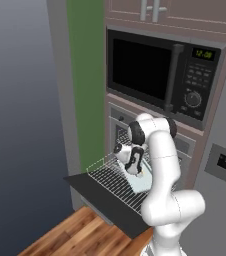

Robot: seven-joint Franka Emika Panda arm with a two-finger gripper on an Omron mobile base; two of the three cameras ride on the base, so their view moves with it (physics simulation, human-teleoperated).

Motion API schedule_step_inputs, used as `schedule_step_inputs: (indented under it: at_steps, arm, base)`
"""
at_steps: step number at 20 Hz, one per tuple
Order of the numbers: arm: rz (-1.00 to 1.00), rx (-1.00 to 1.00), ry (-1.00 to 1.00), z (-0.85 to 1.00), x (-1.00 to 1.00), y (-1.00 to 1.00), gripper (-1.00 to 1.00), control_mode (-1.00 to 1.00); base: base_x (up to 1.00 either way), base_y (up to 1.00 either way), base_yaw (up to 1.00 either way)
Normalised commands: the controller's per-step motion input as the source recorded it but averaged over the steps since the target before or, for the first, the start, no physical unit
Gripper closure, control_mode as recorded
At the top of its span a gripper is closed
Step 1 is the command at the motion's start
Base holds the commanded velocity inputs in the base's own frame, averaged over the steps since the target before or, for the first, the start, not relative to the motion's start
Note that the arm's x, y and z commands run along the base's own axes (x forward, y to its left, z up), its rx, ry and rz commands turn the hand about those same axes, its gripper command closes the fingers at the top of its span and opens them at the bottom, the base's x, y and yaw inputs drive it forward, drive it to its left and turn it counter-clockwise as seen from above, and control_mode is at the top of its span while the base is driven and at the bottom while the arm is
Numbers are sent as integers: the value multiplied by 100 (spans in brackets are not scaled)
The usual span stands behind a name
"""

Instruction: Take the baked cake out of the oven and place it on the plate for cooling. Then close the oven door.

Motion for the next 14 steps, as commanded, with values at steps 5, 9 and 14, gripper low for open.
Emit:
schedule_step_inputs:
  at_steps: [5, 9, 14]
  arm:
    - [5, 0, 0, -15, 0, 0, -100, -100]
    - [3, 0, 0, -15, 4, 0, -100, -100]
    - [2, 0, 0, -11, 14, 0, -100, -100]
  base:
    - [0, 0, 0]
    - [0, 0, 0]
    - [0, 0, 0]
